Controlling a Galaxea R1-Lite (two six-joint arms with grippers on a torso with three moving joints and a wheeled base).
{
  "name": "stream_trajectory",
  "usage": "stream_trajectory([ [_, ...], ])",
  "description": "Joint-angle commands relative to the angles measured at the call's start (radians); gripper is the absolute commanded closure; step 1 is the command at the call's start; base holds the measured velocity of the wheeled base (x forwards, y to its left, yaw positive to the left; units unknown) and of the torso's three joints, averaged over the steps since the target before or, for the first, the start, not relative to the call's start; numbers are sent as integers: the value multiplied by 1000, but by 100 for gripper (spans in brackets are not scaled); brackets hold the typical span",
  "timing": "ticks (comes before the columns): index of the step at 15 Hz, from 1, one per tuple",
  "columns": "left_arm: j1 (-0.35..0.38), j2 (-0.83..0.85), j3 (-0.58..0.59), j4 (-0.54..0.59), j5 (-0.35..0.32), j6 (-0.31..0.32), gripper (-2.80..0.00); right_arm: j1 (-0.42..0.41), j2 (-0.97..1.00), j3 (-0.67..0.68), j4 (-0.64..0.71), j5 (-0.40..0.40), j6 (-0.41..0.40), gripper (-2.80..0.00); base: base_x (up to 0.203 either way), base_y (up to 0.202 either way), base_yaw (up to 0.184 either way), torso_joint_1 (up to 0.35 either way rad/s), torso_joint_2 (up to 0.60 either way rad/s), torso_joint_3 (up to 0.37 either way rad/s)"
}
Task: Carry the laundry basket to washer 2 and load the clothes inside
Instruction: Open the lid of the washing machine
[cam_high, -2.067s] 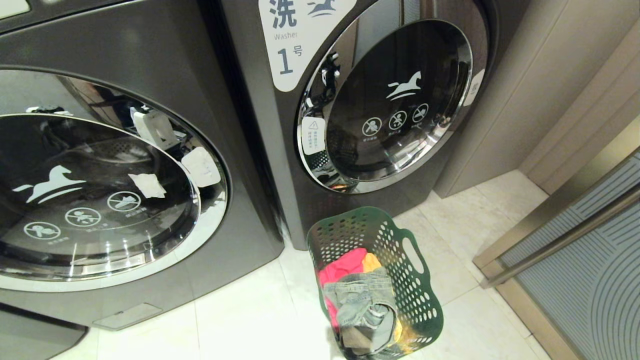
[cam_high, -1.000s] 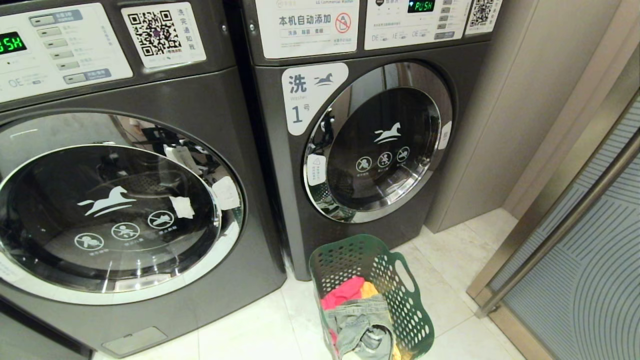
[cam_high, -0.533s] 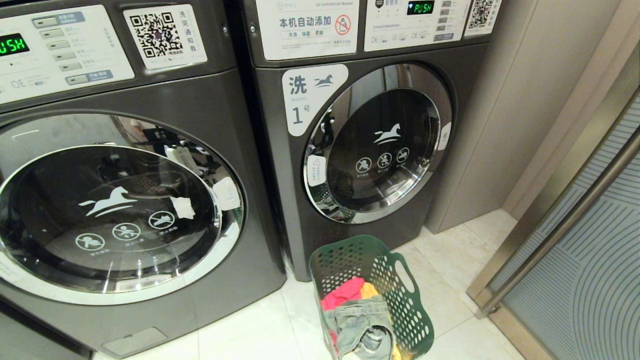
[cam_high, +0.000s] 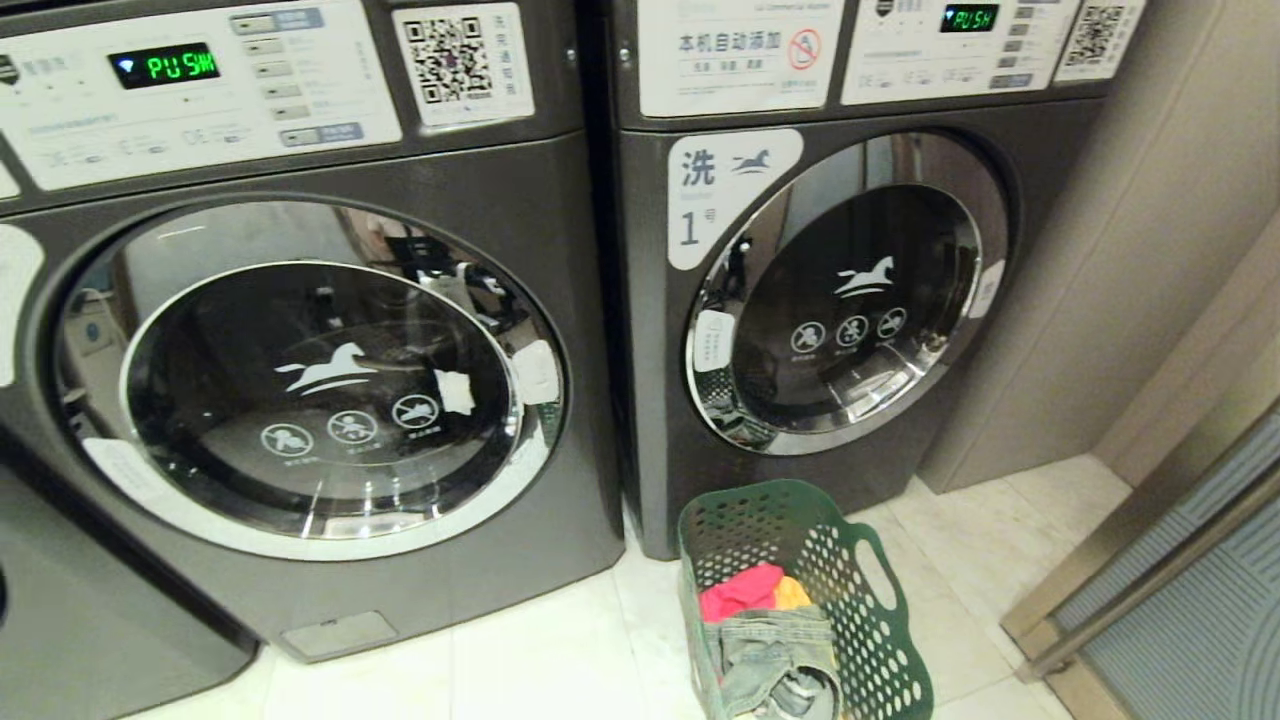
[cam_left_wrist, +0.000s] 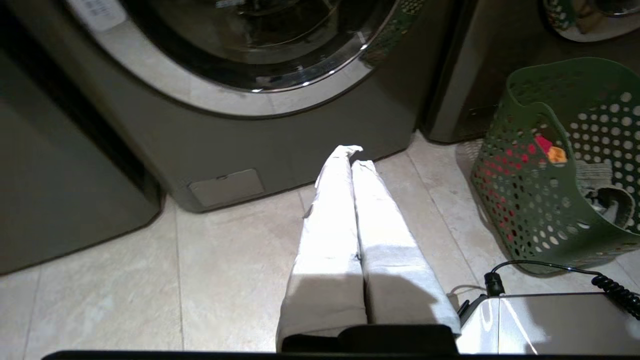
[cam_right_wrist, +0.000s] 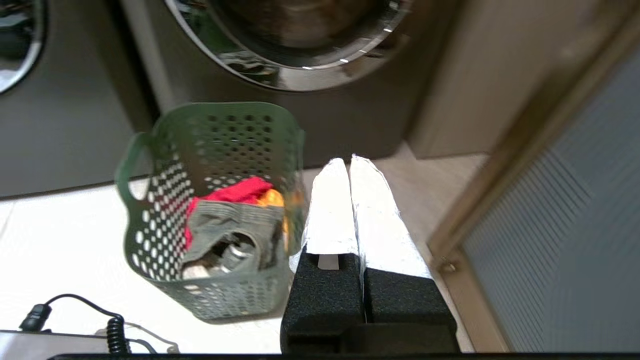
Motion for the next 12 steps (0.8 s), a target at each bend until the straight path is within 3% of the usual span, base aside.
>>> stream_trajectory([
  [1,-1,-2,0,1,0,1,0,-1,-1,2,0,1,-1,0,2,-11,143,1,-4,10],
  [3,-1,-2,0,1,0,1,0,-1,-1,0,0,1,-1,0,0,-4,85,4,2,4],
  [12,-1,-2,0,1,0,1,0,-1,-1,0,-2,4,-4,0,0,0,0,0,0,0],
])
